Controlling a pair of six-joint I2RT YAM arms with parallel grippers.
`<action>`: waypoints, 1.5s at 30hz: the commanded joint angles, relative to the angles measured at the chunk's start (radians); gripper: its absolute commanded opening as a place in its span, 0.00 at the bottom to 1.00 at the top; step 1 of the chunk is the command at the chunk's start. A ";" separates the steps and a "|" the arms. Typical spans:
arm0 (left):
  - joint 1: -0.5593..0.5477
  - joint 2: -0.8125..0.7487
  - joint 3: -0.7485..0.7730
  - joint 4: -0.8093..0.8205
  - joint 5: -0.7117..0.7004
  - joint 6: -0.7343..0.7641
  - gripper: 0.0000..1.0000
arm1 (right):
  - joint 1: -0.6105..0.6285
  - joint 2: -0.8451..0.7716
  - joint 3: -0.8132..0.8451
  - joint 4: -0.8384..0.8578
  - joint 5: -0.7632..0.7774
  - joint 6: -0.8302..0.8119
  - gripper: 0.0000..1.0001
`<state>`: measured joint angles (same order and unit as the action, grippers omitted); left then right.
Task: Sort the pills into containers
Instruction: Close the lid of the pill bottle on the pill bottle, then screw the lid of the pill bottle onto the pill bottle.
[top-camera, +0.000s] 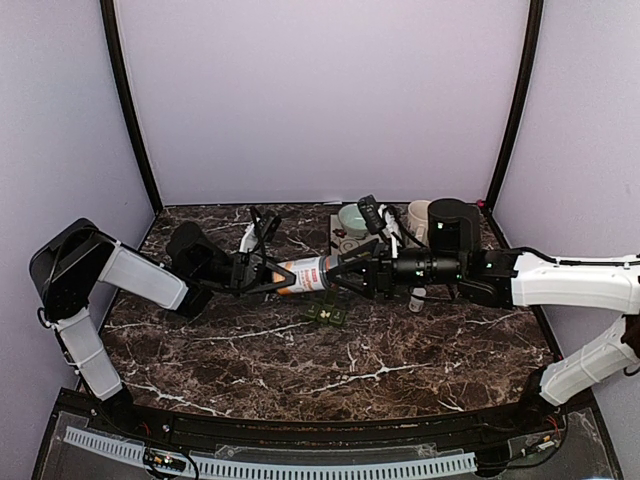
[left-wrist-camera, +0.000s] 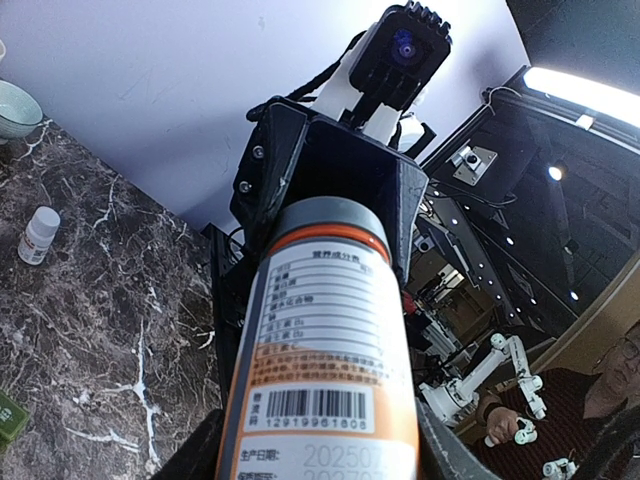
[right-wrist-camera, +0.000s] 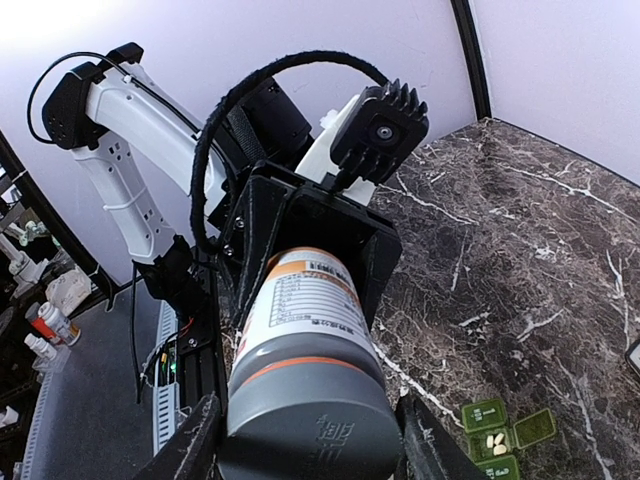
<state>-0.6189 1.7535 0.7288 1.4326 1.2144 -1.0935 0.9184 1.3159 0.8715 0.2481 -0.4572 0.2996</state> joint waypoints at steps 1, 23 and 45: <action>-0.013 -0.043 0.051 0.029 0.006 -0.008 0.00 | 0.022 0.032 0.031 0.058 -0.013 0.020 0.03; -0.066 -0.157 0.130 -0.463 -0.043 0.386 0.00 | 0.035 0.096 0.029 0.162 0.001 0.171 0.00; -0.167 -0.330 0.207 -0.994 -0.354 0.959 0.00 | 0.016 0.199 0.130 0.199 -0.084 0.686 0.00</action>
<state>-0.6514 1.4776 0.8921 0.3515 0.9741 -0.2390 0.8654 1.4387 0.9390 0.3172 -0.4538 0.8146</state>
